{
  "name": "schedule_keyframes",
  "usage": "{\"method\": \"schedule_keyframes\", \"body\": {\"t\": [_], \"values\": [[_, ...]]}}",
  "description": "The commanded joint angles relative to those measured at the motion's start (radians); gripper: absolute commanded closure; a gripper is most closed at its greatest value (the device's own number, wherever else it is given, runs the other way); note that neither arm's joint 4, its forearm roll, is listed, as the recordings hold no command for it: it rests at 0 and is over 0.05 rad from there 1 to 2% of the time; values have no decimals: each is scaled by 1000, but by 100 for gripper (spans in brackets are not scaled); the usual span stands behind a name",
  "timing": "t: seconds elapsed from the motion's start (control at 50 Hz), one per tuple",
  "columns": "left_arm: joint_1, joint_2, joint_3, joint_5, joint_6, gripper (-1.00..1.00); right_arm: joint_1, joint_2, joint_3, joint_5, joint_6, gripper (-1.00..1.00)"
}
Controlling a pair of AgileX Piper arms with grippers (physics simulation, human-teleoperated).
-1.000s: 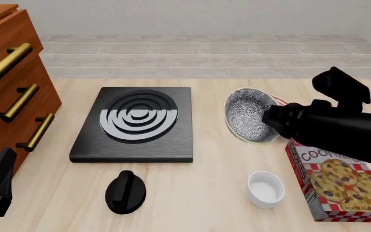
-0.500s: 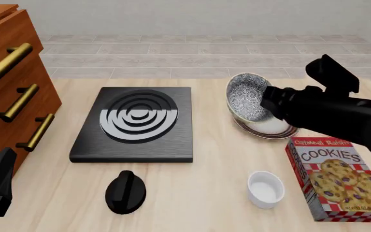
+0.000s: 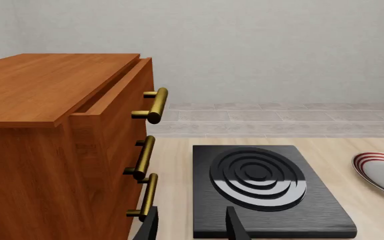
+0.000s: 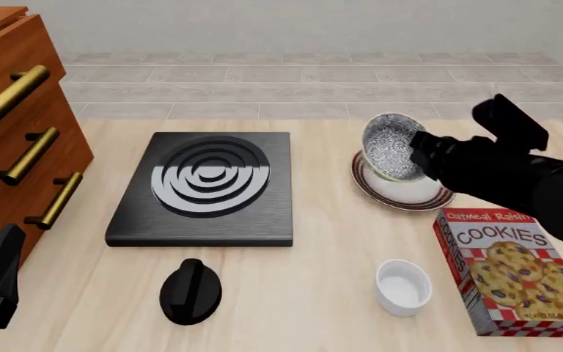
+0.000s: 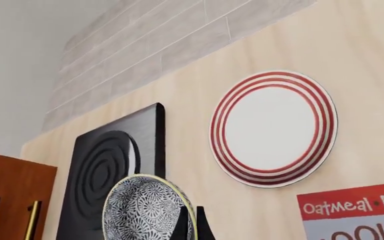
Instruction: Pick the akita bowl next to the ramekin and place it on the plate.
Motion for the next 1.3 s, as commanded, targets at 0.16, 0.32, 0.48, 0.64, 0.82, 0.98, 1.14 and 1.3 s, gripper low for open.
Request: {"method": "schedule_keyframes", "body": {"t": [0.16,0.32,0.48,0.64,0.82,0.98,1.14,1.3], "values": [[0,0,0,0,0,-100,-80,45,15,-72,12,100],[0,0,0,0,0,-100,-114,52,27,-91,15,100],[0,0,0,0,0,-100,-136,85,40,-132,26,100],[0,0,0,0,0,-100,-165,112,36,-146,18,100],[0,0,0,0,0,-100,-175,158,52,-199,41,100],[0,0,0,0,0,-100,-184,211,42,-233,54,100],[0,0,0,0,0,-100,-192,265,25,-262,64,100],[0,0,0,0,0,-100,-194,298,9,-277,72,100]]}}
